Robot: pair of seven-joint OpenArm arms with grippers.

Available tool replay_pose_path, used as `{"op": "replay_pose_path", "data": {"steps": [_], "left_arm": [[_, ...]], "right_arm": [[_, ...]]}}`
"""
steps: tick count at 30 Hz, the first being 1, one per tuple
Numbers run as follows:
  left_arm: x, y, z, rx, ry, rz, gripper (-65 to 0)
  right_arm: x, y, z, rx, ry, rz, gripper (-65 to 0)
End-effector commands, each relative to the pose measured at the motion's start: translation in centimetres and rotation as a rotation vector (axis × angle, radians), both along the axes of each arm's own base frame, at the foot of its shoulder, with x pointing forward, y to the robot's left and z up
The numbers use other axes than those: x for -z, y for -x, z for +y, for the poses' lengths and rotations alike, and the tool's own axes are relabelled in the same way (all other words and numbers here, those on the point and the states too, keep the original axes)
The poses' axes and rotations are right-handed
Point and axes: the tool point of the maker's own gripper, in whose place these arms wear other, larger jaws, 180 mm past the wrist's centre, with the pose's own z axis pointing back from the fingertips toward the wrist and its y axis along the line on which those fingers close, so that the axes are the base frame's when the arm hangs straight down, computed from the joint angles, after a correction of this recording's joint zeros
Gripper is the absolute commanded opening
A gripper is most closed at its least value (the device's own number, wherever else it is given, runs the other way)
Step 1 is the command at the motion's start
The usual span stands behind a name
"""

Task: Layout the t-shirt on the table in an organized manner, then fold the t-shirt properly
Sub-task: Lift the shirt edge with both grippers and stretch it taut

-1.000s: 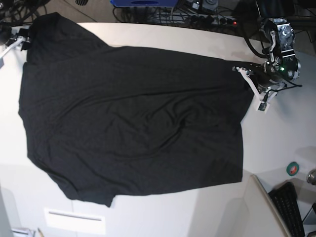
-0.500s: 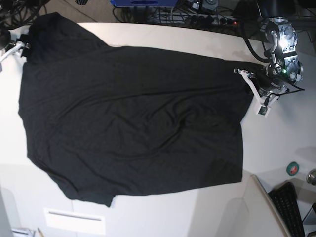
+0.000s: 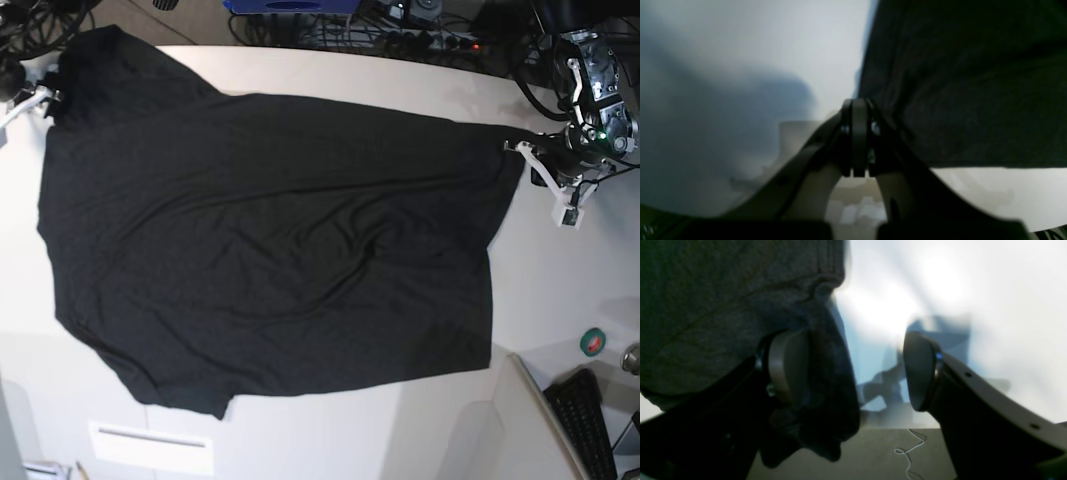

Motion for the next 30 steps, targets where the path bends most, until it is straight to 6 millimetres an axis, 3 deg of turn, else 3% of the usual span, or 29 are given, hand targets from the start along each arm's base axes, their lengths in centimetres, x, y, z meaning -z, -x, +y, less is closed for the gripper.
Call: {"op": "replay_pose_path", "data": {"steps": [1, 7, 14, 18, 21, 23, 24, 28, 30], "left_arm": [[-1.0, -0.8, 0.7, -0.002, -0.017, -0.034, -65.0], [-0.6, 0.0, 0.7, 0.0, -0.019, -0.017, -65.0], [-0.8, 1.7, 2.3, -0.035, -0.027, -0.006, -65.0], [-0.3, 4.9, 2.3, 0.034, -0.025, 0.097, -65.0], [0.0, 7.4, 3.1, -0.054, -0.014, 0.127, -65.0], [-0.1, 8.8, 4.2, -0.146, -0.002, 0.112, -65.0], [0.0, 9.4, 4.5, -0.186, 0.007, 0.107, -59.2], [0.4, 9.9, 4.4, -0.223, 0.028, 0.103, -21.2], [1.1, 9.8, 3.8, -0.243, 0.084, 0.092, -9.1]], "right_arm": [[-0.4, -0.2, 0.0, -0.027, 0.014, 0.0, -22.5], [-0.3, -0.9, 3.3, -0.124, -0.005, 0.005, -24.6], [-0.2, -0.9, 3.6, -0.12, -0.013, 0.001, -36.8], [-0.2, -1.0, 3.6, -0.127, -0.012, 0.003, -48.2], [-0.1, -0.9, 3.7, -0.129, -0.013, 0.006, -65.0], [-0.1, -0.9, 3.7, -0.13, -0.013, 0.009, -65.0], [-0.1, -0.9, 3.7, -0.13, -0.014, 0.009, -65.0], [-0.1, -0.9, 3.8, -0.131, -0.015, 0.009, -65.0], [-0.1, -0.9, 3.8, -0.131, -0.015, 0.009, -65.0]]}}
